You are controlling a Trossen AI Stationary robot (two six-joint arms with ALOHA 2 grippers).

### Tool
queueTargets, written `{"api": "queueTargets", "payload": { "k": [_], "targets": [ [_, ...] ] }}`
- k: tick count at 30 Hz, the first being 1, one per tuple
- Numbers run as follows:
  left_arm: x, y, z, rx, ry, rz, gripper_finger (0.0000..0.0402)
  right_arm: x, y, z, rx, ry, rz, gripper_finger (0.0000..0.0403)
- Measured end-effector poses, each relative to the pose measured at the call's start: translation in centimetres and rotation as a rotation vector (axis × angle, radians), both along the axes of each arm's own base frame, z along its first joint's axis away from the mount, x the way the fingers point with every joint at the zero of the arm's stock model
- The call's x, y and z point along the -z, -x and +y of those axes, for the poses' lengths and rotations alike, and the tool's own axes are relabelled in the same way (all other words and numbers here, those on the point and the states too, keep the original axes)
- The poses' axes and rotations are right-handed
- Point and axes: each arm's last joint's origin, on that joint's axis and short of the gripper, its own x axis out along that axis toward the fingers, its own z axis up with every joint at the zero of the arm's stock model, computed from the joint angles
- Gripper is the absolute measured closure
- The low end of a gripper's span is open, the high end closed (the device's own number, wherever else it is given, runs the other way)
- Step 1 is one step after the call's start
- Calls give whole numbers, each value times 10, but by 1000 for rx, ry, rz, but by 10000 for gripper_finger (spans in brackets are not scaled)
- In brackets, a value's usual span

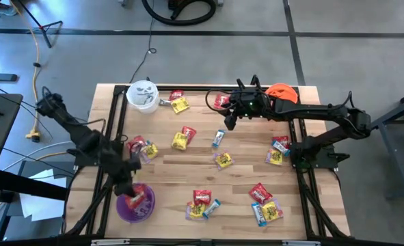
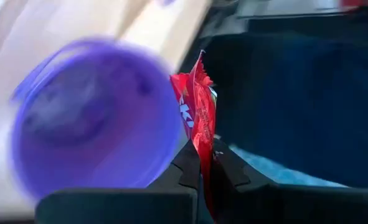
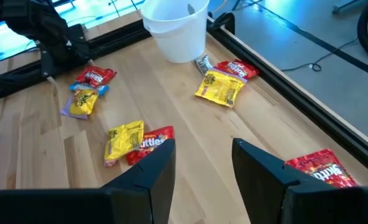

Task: Sort candy
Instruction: Put the red candy into the purple bucket, then put the yellow candy into the orange bucket

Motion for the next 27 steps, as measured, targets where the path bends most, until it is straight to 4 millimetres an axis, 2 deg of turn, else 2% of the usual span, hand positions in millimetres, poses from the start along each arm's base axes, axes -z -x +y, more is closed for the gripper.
{"api": "queueTargets", "payload": {
  "k": [3,9,17,21,27],
  "targets": [
    [9,2,-9,-3,-43,69,401,0,0,0,-4,5,5,250],
    [37,-10,-22,1,-59,132,401,1,1,-3,8,-3,11,250],
    [68,-14,-21,-20,-155,259,389,4,4,-5,21,-19,41,250],
    [61,-17,-22,3,-138,222,352,9,7,-3,18,-109,82,250],
    [35,-14,-20,64,-107,159,286,23,16,10,-125,-438,205,249]
  ]
}}
